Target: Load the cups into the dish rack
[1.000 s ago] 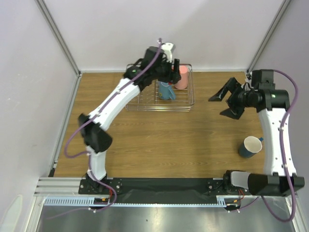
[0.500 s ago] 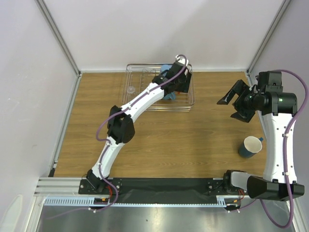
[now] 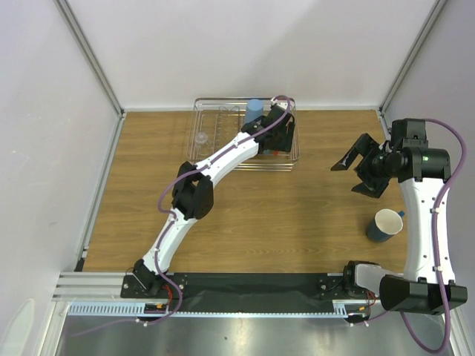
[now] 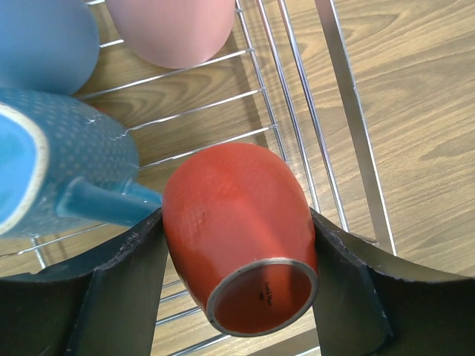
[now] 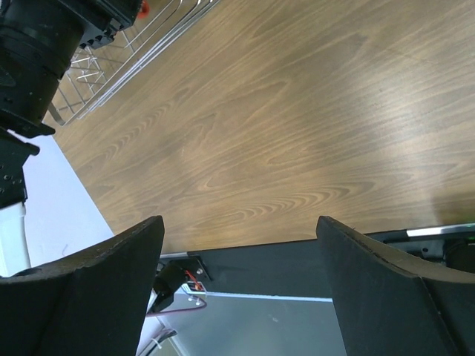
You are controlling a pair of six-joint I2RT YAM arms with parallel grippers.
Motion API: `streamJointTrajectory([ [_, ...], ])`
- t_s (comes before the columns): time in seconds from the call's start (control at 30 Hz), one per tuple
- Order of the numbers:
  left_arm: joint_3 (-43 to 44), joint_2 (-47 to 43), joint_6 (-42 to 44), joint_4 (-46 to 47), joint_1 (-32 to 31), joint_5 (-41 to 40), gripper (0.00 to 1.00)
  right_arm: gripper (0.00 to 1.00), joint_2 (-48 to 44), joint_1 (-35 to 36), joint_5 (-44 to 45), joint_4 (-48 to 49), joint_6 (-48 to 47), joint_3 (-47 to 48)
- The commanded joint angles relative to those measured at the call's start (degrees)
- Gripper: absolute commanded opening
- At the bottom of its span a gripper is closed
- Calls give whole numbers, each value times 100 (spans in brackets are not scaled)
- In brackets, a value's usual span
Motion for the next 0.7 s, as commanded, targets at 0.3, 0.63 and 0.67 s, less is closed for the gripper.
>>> streamJointTrajectory([
  [0.3,391,310,-318,21,-136,78,0,91,-179,-50,-75,-773,-25,14],
  [0.63,365,451,-441,-76,-127,69,0,91,-161,-147,-118,-800,-157,-12],
  [0.67,365,451,-442,-94,-127,78,0,91,-152,-155,-127,-791,-166,-30],
])
